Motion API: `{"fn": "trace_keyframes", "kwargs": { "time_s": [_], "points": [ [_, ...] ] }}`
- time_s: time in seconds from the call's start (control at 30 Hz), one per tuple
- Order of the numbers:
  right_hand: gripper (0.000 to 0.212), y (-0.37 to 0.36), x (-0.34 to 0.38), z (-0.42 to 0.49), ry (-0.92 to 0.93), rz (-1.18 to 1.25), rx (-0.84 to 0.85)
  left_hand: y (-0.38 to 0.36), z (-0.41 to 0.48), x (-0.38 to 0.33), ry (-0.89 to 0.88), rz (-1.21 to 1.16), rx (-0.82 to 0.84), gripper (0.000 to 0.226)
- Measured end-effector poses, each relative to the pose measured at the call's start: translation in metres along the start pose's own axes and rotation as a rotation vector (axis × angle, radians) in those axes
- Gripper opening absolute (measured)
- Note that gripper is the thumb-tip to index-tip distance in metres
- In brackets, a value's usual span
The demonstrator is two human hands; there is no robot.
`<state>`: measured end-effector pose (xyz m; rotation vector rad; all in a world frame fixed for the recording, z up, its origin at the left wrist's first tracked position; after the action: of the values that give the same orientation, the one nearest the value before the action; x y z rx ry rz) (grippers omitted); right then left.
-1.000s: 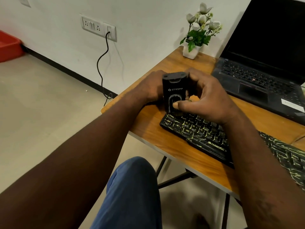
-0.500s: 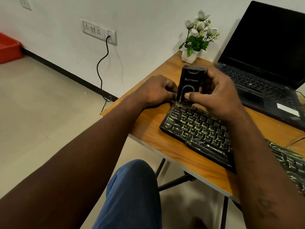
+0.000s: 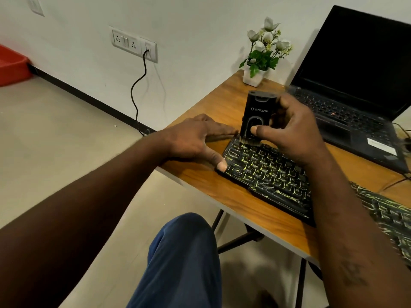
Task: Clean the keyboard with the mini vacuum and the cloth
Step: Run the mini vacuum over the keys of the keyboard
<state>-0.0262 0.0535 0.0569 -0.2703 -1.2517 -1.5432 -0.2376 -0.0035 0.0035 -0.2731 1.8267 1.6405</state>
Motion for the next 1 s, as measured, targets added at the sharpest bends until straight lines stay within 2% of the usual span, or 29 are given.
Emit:
{"fn": "trace_keyframes", "kwargs": {
  "time_s": [0.1, 0.17, 0.3, 0.37, 0.43, 0.53, 0.7, 0.87, 1.0],
  "points": [
    [0.058, -0.001, 0.001, 0.001, -0.001, -0.095, -0.033, -0.005, 0.006, 0.001, 0.005, 0.113, 0.073, 0.13],
    [0.057, -0.003, 0.003, 0.0, 0.002, -0.091, -0.029, -0.005, 0.008, -0.001, -0.041, 0.166, 0.104, 0.136],
    [0.056, -0.014, 0.01, -0.003, 0.017, 0.009, 0.113, -0.005, 0.007, -0.006, -0.098, 0.184, 0.104, 0.117],
    [0.054, -0.022, 0.016, -0.005, 0.05, 0.056, 0.214, -0.004, 0.007, -0.005, -0.079, 0.172, 0.095, 0.118],
    [0.051, -0.026, 0.02, -0.005, 0.094, 0.018, 0.209, -0.003, 0.007, -0.005, -0.067, 0.179, 0.09, 0.12],
    [0.049, -0.024, 0.024, -0.003, 0.125, -0.101, 0.1, -0.002, 0.006, -0.009, -0.067, 0.131, 0.08, 0.107],
    [0.045, -0.038, 0.031, -0.011, 0.139, 0.037, 0.304, -0.005, 0.007, -0.003, -0.07, 0.13, 0.043, 0.116],
    [0.046, -0.025, 0.025, -0.004, 0.098, -0.11, 0.101, -0.003, 0.009, -0.004, -0.019, 0.136, 0.059, 0.125],
    [0.044, -0.036, 0.029, -0.01, 0.101, 0.066, 0.299, -0.005, 0.011, -0.002, -0.052, 0.137, 0.04, 0.118]
  ]
}}
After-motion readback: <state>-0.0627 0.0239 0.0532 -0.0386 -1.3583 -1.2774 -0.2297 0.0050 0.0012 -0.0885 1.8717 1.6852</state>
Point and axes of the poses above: each hand's wrist, its own z-axis towards the middle knuckle, its own y-axis out of the back of the hand, x = y × z, the point moved 5 cm from there along z, towards the middle knuckle, and after that the axes turned 3 degrees about -x, right-handed, at the moved point
